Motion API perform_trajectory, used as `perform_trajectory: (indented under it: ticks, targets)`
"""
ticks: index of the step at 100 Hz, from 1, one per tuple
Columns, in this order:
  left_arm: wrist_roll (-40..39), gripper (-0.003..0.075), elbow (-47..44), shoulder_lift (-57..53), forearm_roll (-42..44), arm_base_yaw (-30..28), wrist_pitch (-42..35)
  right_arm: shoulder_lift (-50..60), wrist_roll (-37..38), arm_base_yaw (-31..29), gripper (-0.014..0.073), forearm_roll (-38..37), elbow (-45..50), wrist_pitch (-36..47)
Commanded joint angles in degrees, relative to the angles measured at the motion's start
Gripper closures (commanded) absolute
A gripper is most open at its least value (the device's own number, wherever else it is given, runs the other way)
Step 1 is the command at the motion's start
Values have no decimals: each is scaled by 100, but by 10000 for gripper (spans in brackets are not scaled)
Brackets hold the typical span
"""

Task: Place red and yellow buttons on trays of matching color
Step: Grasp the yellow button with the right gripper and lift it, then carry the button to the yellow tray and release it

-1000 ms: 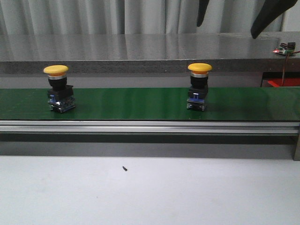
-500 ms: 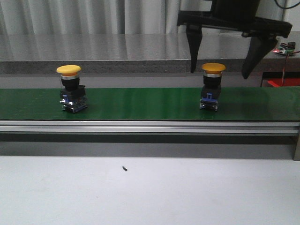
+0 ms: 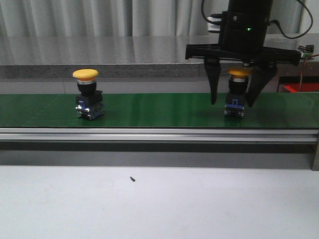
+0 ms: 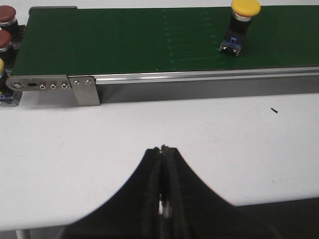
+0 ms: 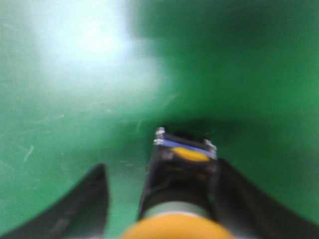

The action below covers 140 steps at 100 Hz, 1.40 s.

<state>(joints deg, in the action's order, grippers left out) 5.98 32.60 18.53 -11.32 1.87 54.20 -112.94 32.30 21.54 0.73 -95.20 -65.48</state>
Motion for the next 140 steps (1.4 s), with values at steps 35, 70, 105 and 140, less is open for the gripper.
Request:
perform_trajectory:
  ticks: [35,70,105,140]
  targets:
    - [1,740,146,62,-66,35,-346,763,-94,-219,357,-433,-194,-196]
    - [1,740,146,62,-66,35,-346,1543,-796,-1117,357,-915,-175,-851]
    - [1,740,146,62,-66,35,-346,1800,-1113,-2186,357,-1056,3,-992]
    - [1,740,146,62,-66,35,-346,1892,-1184,-3070,357,-901,1068,-502]
